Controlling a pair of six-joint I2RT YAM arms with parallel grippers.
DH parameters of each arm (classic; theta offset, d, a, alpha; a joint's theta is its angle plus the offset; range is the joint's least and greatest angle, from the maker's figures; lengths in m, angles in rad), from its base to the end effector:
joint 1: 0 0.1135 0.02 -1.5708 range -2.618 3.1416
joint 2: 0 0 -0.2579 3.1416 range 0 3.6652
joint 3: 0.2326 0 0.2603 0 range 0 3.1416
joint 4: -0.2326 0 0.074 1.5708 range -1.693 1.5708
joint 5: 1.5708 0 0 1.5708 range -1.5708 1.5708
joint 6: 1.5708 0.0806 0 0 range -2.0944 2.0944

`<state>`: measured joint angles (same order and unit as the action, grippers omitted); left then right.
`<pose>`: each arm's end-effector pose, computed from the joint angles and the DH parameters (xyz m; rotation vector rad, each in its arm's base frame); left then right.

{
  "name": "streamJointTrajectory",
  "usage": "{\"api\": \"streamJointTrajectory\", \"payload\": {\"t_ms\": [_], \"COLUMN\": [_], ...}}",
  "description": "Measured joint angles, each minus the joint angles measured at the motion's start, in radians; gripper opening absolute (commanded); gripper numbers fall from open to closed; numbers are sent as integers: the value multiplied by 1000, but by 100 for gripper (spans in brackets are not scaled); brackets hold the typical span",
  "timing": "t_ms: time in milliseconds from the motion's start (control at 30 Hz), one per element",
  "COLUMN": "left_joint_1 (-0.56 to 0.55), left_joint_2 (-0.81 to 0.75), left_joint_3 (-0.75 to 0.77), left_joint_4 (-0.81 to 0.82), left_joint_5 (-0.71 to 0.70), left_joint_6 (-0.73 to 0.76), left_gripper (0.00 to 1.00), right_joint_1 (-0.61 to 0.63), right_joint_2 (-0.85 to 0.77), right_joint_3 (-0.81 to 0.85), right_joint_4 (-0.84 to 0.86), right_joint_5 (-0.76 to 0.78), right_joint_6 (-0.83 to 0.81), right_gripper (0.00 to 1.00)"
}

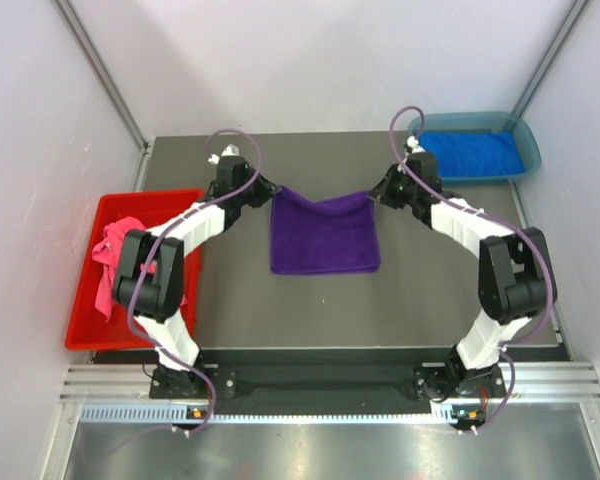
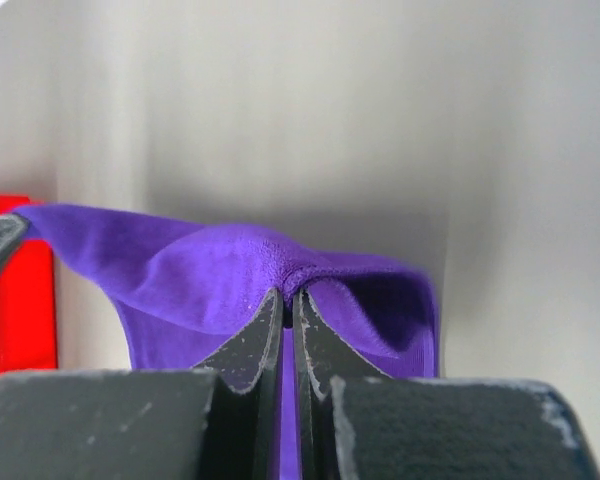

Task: Fold and stack the towels
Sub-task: Fold the towel

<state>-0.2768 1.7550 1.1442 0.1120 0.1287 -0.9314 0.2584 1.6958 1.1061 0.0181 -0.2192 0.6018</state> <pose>0.4246 -0.1314 0.1973 -0.6226 2.0936 -0.8522 0.4059 0.1254 0.1958 0.2474 2.2048 0.7255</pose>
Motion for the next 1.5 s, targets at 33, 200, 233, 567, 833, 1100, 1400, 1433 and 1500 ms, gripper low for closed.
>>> {"api": "streamJointTrajectory", "payload": {"t_ms": [33,200,233,567,833,1100,1400,1433,1500], "left_joint_1": [8,42,49,81,84,84,84,84,84], "left_joint_2": [24,115,123,169,164,91,-14,-25,-43], "left_joint_3": [21,95,100,121,46,-81,-183,-200,-229], "left_joint_4": [0,3,3,20,65,66,68,67,64], "left_joint_5": [11,51,56,120,175,196,197,197,197], "left_joint_6": [0,-1,-1,-21,-52,-65,-65,-65,-64], "left_gripper": [0,0,0,0,0,0,0,0,0], "right_joint_1": [-6,-26,-27,-47,-60,-60,-60,-60,-60], "right_joint_2": [24,138,154,214,199,115,7,-1,-22], "right_joint_3": [36,214,238,301,198,51,-88,-103,-140], "right_joint_4": [-6,-32,-34,-99,-93,-89,-63,-58,-48], "right_joint_5": [-10,-46,-50,-89,-95,-103,-115,-117,-120], "right_joint_6": [-5,-33,-36,-60,-60,-56,-48,-48,-44], "right_gripper": [0,0,0,0,0,0,0,0,0]}}
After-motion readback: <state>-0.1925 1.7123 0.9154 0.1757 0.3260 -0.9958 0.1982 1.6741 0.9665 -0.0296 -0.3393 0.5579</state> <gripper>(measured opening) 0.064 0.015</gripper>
